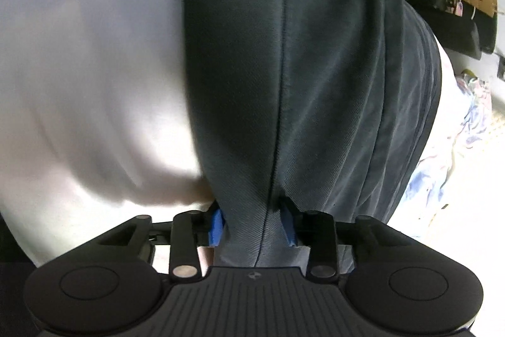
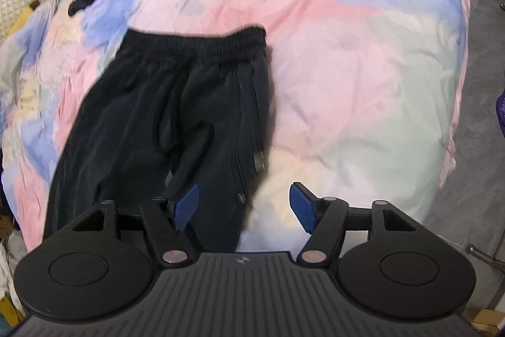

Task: Fold clothes
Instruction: 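Grasp the leg hems with the left gripper and fold them toward the waistband, then pinch the waistband with the right gripper while the left gripper holds the folded legs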

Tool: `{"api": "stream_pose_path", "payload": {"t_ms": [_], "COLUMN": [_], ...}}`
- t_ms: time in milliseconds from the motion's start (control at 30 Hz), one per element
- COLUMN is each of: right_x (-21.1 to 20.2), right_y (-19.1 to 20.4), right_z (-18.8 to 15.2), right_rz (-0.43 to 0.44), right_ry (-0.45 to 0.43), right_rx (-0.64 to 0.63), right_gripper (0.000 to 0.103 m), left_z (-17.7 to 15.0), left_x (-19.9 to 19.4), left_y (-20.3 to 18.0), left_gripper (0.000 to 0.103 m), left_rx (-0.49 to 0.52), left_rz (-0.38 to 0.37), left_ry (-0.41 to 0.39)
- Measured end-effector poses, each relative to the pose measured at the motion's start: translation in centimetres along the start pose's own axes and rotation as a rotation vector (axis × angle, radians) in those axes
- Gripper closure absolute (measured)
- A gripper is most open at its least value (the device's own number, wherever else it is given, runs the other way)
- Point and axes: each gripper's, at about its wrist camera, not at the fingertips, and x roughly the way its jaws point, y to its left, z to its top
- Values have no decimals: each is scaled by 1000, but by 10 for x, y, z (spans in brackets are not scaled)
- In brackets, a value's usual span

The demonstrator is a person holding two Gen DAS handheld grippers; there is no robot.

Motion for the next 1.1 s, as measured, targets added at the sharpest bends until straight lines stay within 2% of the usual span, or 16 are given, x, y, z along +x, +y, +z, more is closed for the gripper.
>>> {"api": "stream_pose_path", "payload": {"t_ms": [133,233,300,367,500,567,633,767,867,1000,1100], "right_x": [5,20,34,51,94,113,126,145,157,157,145], "right_y": [0,-4,-7,-10,-15,-19,-24,-29,-23,-10,2], "right_z": [33,63,82,99,121,127,131,136,134,133,136], "right_rz": [16,15,10,14,0,-17,-17,40,48,49,45], "right_ry": [-43,-56,-49,-39,5,21,13,21,45,54,44], "right_rx": [18,20,23,22,12,12,37,51,30,39,37], "right_gripper": [32,30,29,28,28,28,29,44,50,70,81], "left_z": [-9,-16,-22,-30,-45,-54,-63,-78,-88,-96,-71], "left_x": [-1,0,1,2,4,4,1,-5,-8,-11,-33], "left_y": [-6,-11,-16,-23,-44,-54,-61,-76,-82,-88,-98], "left_gripper": [63,73,74,76,89,92,93,94,94,94,94], "left_rx": [-2,-2,5,28,63,76,67,75,82,57,75], "left_rz": [11,21,44,84,169,210,220,232,230,212,160], "left_ry": [-33,-64,-89,-122,-182,-212,-239,-272,-285,-290,-279]}}
